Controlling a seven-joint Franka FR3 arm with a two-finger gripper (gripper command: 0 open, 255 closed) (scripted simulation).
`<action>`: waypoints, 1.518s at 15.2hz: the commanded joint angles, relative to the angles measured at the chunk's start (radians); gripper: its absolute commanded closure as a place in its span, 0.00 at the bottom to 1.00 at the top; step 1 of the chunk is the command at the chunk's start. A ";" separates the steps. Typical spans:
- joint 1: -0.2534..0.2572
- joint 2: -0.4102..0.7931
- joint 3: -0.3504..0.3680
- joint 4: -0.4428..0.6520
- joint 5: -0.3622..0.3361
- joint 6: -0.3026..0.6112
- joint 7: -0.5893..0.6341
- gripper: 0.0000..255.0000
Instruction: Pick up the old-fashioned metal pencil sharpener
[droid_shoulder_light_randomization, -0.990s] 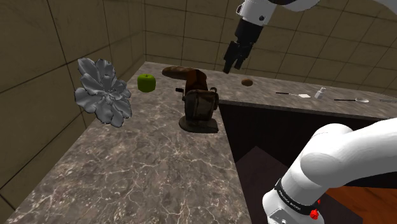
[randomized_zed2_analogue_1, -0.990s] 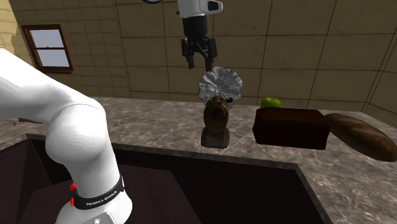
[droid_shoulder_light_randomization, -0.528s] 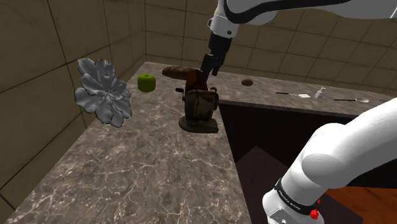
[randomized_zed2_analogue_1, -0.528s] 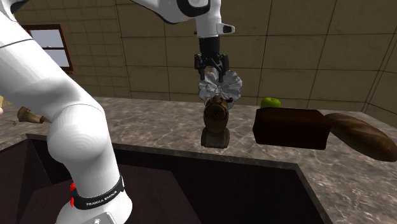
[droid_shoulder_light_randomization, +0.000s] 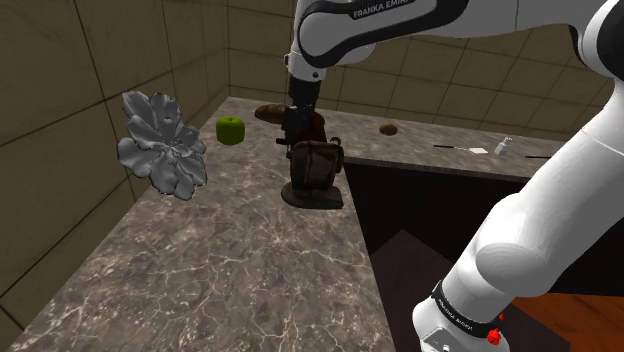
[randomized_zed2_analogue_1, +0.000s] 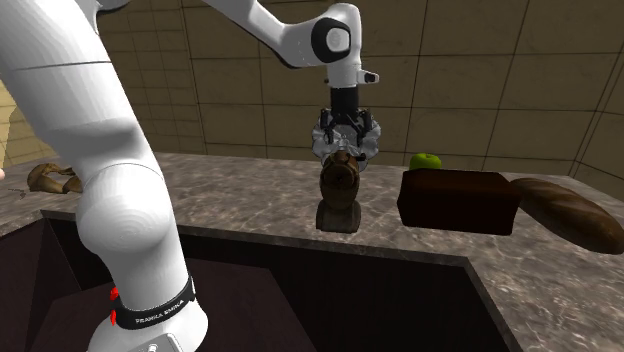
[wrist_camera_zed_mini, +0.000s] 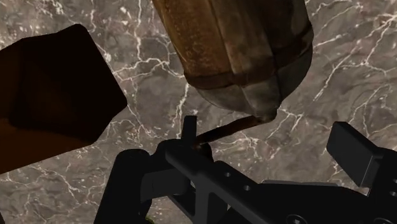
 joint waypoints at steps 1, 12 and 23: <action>0.005 0.062 0.007 0.037 -0.013 0.016 -0.011 0.00; 0.006 0.092 0.009 -0.036 -0.019 0.118 -0.004 1.00; 0.005 0.080 0.008 -0.007 -0.016 0.076 -0.007 1.00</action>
